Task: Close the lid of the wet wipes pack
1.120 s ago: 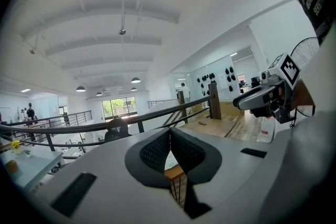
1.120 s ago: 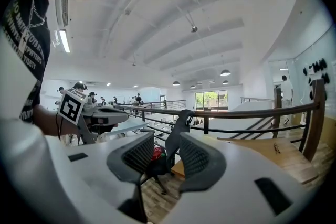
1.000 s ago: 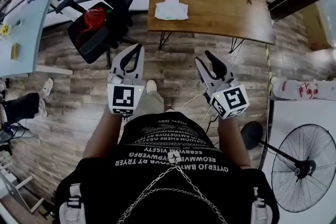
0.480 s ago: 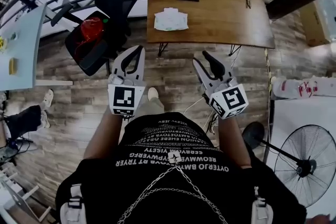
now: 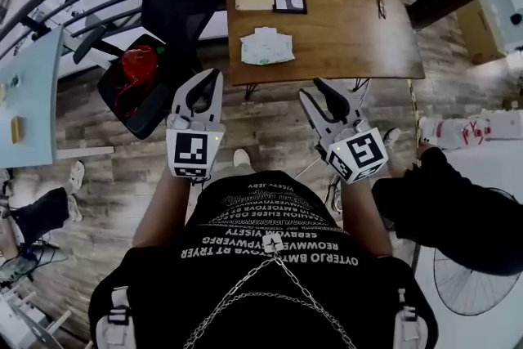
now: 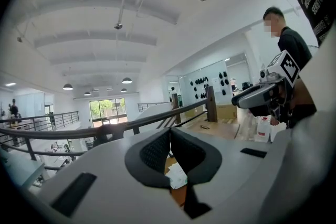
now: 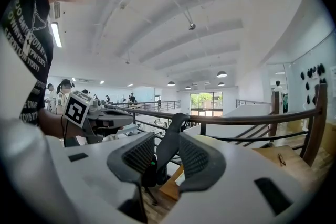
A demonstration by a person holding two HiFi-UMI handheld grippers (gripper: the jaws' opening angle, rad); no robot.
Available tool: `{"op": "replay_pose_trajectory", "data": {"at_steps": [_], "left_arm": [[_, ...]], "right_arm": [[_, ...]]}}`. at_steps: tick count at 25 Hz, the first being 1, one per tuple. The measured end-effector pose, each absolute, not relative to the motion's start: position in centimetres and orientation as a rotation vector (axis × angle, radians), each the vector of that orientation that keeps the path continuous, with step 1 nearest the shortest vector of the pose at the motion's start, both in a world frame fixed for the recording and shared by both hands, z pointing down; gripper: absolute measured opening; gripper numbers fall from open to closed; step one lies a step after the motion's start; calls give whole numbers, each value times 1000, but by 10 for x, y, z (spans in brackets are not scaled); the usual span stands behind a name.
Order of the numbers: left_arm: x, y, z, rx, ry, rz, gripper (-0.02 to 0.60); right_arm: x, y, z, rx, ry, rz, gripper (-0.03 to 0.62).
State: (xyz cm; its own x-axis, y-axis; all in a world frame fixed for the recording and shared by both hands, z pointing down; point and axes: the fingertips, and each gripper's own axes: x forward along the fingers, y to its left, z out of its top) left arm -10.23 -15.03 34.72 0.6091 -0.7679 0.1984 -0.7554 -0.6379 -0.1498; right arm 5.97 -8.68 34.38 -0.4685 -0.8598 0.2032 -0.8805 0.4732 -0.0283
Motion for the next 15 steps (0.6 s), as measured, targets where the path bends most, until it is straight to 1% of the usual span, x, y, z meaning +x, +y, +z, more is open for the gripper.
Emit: {"op": "replay_pose_trajectory", "data": {"at_steps": [15], "left_arm": [[-124,-187,367,-2843,1254,-387,28]], "right_arm": [[26,-126,353,1530,-2540,249,149]]}}
